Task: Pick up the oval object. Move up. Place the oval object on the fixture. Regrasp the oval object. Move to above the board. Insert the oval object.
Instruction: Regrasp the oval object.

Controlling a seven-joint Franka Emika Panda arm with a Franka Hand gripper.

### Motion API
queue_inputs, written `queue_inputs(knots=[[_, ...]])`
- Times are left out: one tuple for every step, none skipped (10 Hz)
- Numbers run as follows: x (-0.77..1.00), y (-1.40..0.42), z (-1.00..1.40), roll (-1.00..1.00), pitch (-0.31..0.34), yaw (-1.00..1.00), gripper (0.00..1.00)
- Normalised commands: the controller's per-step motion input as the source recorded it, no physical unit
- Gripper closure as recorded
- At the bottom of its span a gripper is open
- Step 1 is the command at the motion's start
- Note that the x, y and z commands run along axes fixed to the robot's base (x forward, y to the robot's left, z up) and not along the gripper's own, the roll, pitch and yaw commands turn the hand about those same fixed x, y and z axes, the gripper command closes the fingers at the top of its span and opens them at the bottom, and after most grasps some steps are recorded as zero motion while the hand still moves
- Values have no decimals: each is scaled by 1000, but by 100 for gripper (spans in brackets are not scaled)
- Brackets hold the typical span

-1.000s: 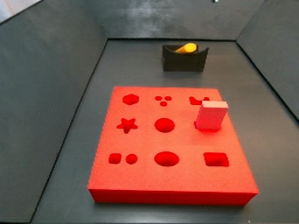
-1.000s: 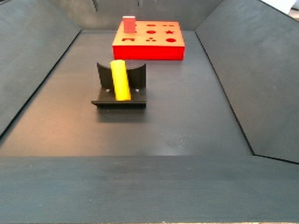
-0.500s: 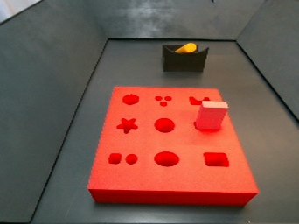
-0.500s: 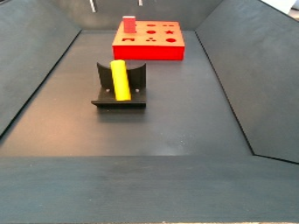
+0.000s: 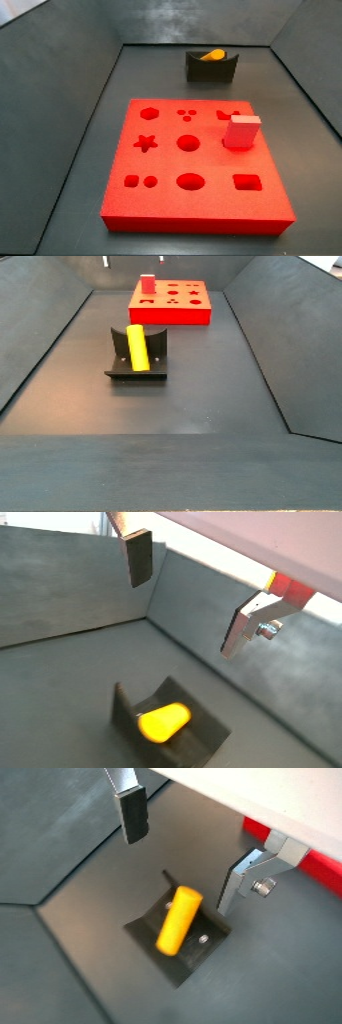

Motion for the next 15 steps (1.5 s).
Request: queue_inputs(knots=[[39, -23, -4, 1000, 47, 30, 0], [49, -24, -5, 1000, 57, 34, 0], [64, -30, -5, 1000, 86, 45, 0], [76, -33, -6, 1000, 111, 59, 0], [85, -35, -11, 1000, 141, 80, 0], [90, -37, -13, 914, 164, 104, 0], [92, -40, -11, 654, 157, 130, 0], [94, -41, -15, 461, 141, 151, 0], [91, -33, -11, 287, 122, 167, 0], [34, 78, -1000, 158, 16, 188, 0], [35, 75, -1000, 117, -36, 185, 0], [45, 71, -1000, 106, -65, 168, 0], [54, 66, -1000, 91, -98, 135, 0], [64, 64, -1000, 78, -132, 92, 0], [72, 59, -1000, 80, -139, 47, 0]])
